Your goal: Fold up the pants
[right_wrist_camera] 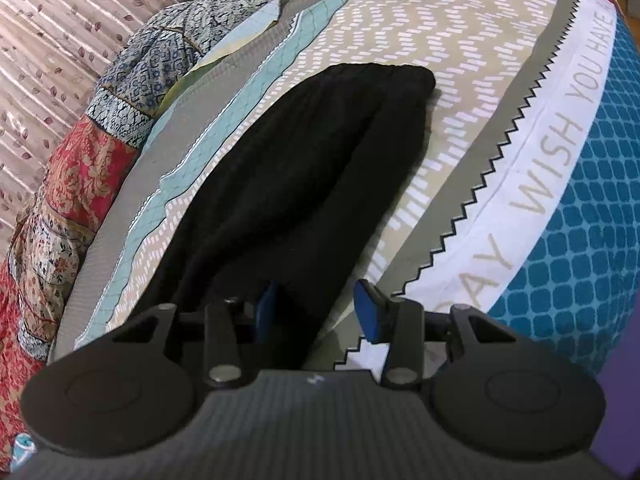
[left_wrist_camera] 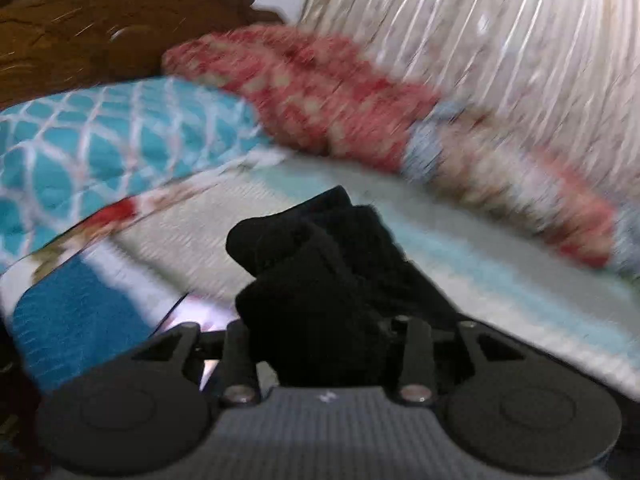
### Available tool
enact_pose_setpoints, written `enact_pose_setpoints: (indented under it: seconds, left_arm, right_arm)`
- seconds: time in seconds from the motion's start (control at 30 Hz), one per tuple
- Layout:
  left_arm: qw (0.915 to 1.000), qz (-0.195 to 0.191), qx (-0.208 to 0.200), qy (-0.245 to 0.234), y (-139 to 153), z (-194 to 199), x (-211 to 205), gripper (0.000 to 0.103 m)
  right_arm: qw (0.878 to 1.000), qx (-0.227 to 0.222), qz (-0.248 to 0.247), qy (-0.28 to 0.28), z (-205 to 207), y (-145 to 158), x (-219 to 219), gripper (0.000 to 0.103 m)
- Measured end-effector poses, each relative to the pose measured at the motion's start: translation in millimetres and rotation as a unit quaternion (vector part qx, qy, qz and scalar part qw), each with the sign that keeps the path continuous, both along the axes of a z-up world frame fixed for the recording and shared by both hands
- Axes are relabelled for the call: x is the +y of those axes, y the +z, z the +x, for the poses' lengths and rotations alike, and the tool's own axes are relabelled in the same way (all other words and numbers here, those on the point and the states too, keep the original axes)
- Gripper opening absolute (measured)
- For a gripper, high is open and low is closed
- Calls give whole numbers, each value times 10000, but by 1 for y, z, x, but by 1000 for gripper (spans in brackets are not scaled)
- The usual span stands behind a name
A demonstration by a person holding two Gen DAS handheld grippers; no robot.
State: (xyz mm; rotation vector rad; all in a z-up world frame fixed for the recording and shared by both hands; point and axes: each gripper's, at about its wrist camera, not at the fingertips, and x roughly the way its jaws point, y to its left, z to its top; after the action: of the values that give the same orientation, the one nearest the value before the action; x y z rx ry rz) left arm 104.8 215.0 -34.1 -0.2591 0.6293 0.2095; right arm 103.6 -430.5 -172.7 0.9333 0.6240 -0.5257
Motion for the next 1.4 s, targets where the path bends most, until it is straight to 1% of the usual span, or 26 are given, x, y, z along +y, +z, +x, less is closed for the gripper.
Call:
enact_pose_setpoints:
  seconds: [0.03,0.07,0.1,0.13,0.2,0.27,0.33,0.47,0.5,0.57,0.63,0.73,0.83,0.9,1.0,1.07,1.1,1.13,1.17,1.2,1.23,1.27,1.3,1.33,1.37,1.4]
  left_arm:
    - [9995,53,320,60,-16,7,0,41]
    - [9975,94,693,138,-33,17,1,50]
    - [9935,111,1108,250,-49,26,3,59]
    - [9910,5,1285,379,-57,28,6,64]
    - [9914,-221,1162,561,-51,23,12,79]
    - [9937,-92,1001,496,-37,16,12,87]
    - [9953,90,812,516,-19,6,16,89]
    - [9958,103,322,850,16,-8,31,91]
    - [9957,121,261,879,21,-7,33,91]
    - [9966,119,162,795,32,-5,30,91]
    - [9984,114,145,538,33,5,19,91]
    - [9994,99,336,18,23,23,-11,91]
    - [9964,4,663,-524,6,40,-50,90]
    - [9922,-80,838,-918,-5,49,-78,90]
    - [9841,164,1124,-1365,-23,58,-126,89]
    - [9773,87,1350,-1628,-32,62,-149,87]
    - [9743,77,1390,-1772,-35,60,-160,87]
    - [9721,149,1396,-1880,-36,59,-170,88]
    - [9694,337,1404,-1986,-39,56,-182,89]
    - [9665,542,1457,-2041,-43,55,-191,90]
    - [9612,794,1640,-2072,-52,57,-201,90]
    - [9559,965,1859,-2057,-61,59,-208,91]
    - [9536,1049,1977,-2013,-69,60,-210,95]
    - [9553,1116,1919,-1950,-72,60,-211,97]
    - [9554,1196,1907,-1910,-73,60,-212,100]
    - [9556,1199,1929,-1879,-73,59,-213,100]
  right_arm:
    - [10000,4,-47,25,1,-1,1,48]
    - [9999,7,-88,49,1,0,2,48]
    - [9999,7,-121,78,1,1,3,48]
    - [9998,8,-135,134,0,2,3,48]
    - [9997,-40,-66,237,-4,5,1,48]
    - [9996,-128,-83,243,-14,9,-3,48]
    - [9994,-208,-253,151,-25,14,-10,48]
    - [9984,-335,-449,-91,-45,17,-28,48]
    - [9982,-357,-455,-159,-48,16,-32,49]
    - [9979,-420,-402,-300,-51,13,-43,50]
    - [9972,-567,-273,-393,-50,9,-52,50]
    - [9960,-804,42,-398,-39,-2,-68,51]
    - [9940,-1007,267,-336,-23,-15,-77,52]
    - [9927,-1103,335,-340,-15,-21,-82,52]
    - [9892,-1362,391,-384,-8,-24,-90,52]
    - [9879,-1462,367,-358,-5,-20,-96,52]
    - [9877,-1493,348,-319,-3,-17,-96,52]
    - [9874,-1538,294,-242,-3,-13,-98,53]
    - [9873,-1569,192,-173,-2,-10,-97,54]
    - [9876,-1559,108,-151,-3,-9,-98,57]
    - [9890,-1465,84,-208,-5,-12,-100,60]
    - [9896,-1392,179,-302,-7,-18,-103,59]
    - [9874,-1514,306,-347,-10,-24,-107,59]
    - [9843,-1683,370,-390,-15,-26,-108,60]
    - [9833,-1738,387,-385,-17,-26,-108,60]
    - [9835,-1734,384,-355,-18,-25,-107,61]
